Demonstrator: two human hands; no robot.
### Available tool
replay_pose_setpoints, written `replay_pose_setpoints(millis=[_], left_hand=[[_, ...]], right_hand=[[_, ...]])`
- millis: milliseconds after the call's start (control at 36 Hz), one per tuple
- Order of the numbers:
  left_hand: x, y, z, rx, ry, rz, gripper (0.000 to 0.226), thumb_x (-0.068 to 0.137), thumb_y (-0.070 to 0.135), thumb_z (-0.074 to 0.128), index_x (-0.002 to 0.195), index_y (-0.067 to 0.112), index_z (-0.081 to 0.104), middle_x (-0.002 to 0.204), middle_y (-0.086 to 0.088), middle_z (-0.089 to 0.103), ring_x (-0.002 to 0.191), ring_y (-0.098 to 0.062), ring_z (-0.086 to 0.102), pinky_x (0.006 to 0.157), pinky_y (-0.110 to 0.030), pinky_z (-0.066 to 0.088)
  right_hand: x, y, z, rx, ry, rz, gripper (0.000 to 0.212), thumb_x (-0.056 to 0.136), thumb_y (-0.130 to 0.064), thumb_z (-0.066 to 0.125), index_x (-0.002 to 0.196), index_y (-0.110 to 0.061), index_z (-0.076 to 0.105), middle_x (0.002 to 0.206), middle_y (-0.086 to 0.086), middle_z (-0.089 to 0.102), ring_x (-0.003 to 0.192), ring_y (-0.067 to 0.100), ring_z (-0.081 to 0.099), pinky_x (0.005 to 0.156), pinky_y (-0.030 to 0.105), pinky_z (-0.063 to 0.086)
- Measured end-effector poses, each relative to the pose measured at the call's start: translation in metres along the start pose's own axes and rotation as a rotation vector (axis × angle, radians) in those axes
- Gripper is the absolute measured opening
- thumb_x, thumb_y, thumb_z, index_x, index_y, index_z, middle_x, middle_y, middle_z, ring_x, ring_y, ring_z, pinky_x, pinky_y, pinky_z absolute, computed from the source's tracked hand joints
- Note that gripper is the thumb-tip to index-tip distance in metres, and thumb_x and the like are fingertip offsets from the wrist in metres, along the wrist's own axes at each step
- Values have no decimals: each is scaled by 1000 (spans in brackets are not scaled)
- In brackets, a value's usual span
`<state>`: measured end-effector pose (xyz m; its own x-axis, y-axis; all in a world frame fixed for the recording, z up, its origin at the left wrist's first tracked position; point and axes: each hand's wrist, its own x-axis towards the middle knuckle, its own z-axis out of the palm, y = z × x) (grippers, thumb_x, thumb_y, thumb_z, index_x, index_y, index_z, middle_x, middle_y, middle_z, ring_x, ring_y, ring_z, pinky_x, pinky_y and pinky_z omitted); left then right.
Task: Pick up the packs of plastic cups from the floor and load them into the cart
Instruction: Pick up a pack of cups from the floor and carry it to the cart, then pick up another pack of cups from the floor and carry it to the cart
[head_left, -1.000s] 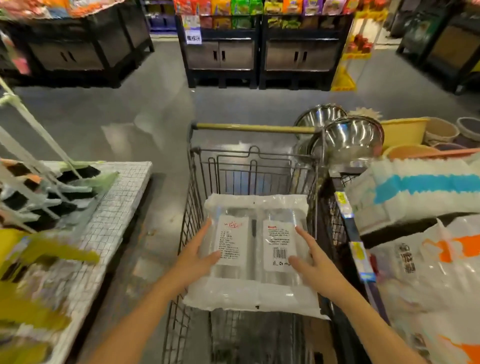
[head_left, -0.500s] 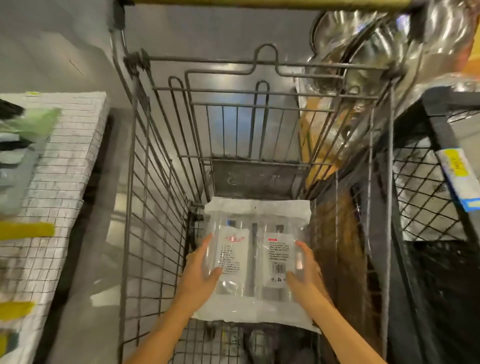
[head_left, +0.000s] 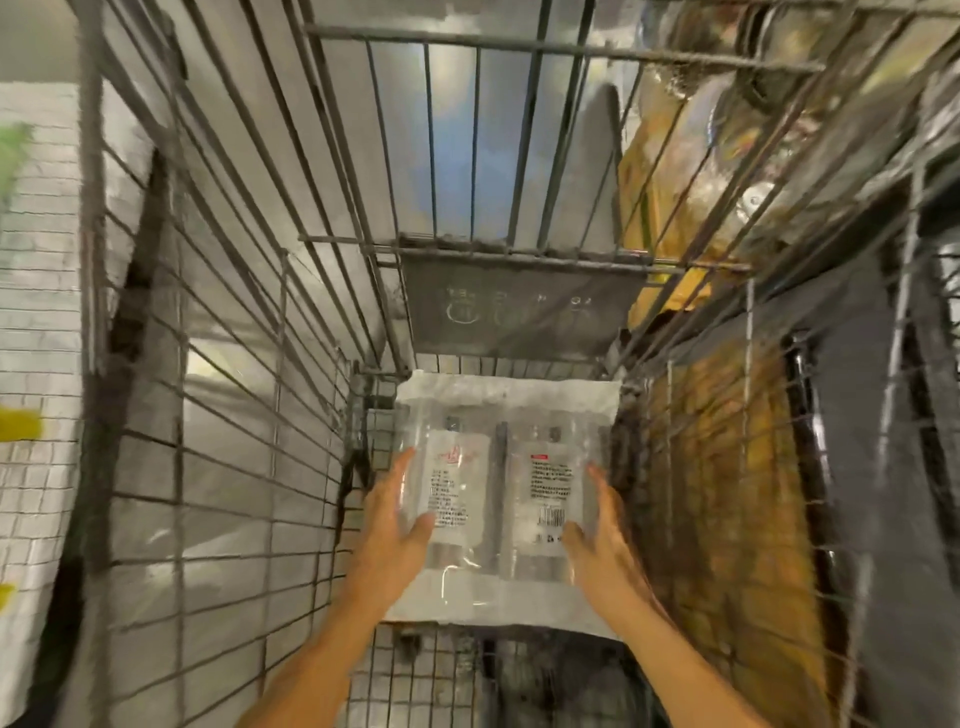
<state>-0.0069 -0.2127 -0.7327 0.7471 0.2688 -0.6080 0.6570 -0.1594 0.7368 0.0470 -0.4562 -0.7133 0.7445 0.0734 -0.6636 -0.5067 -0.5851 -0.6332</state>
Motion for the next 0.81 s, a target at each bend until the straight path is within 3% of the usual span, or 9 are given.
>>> replay_pose_setpoints(millis=[167,222,278,361,417,556,667,750,806], left_hand=[[-10,17,-4,226,41,0,82,92,17,63,145,61,17,154,7,23,142,-18,27,115,-52,32],[-15,26,-9,339,56,-26,76,90,29,62,146,59,19,156,1,24,142,-24,30,112,-54,36],[-24,49,-15,440,35,-18,68,91,35,59,149,48,26,154,-2,32,139,-24,36,110,-49,38],[-40,101,-30,558,-15,24,51,94,33,56,143,30,45,137,-1,53,120,-21,55,99,-38,47],[-53,143,-45,606,-54,70,47,93,35,56,139,27,51,130,-2,61,110,-23,62,94,-38,52],[-99,256,-87,708,-81,198,37,93,27,57,128,17,62,121,-4,66,110,-22,62,90,-28,48],[-156,330,-127,773,1,303,27,84,40,50,100,22,64,95,-3,69,88,-27,66,77,-39,56],[-206,372,-153,829,103,373,40,84,44,48,115,24,63,108,1,68,95,-24,65,82,-39,55],[-241,394,-169,848,180,401,44,83,48,44,114,23,62,108,-2,68,97,-26,65,84,-41,55]], right_hand=[[-9,-13,-7,-122,20,29,78,99,-15,55,150,-56,14,162,-13,12,151,15,12,122,42,22],[-16,-29,-16,-179,-6,68,74,99,-18,55,153,-50,16,162,-10,11,152,20,11,121,41,25],[-25,-49,-30,-286,-22,65,63,100,-21,53,153,-41,26,159,-7,25,147,19,26,117,37,32],[-45,-93,-56,-462,-22,-41,36,99,-22,52,134,-27,54,131,0,59,117,20,58,95,36,51],[-62,-130,-76,-577,-17,-132,27,97,-21,50,123,-22,60,115,4,64,104,26,63,81,38,54],[-120,-234,-133,-823,-21,-335,32,100,-29,45,130,-23,54,124,2,58,110,26,58,83,38,52],[-175,-303,-172,-965,20,-516,25,101,-32,43,120,-19,54,112,5,59,102,27,59,79,41,54],[-218,-345,-194,-1047,69,-639,23,102,-32,41,112,-16,54,105,7,58,94,28,59,78,42,54],[-244,-367,-204,-1078,129,-729,23,102,-31,40,109,-15,56,101,8,59,88,28,59,78,44,54]])
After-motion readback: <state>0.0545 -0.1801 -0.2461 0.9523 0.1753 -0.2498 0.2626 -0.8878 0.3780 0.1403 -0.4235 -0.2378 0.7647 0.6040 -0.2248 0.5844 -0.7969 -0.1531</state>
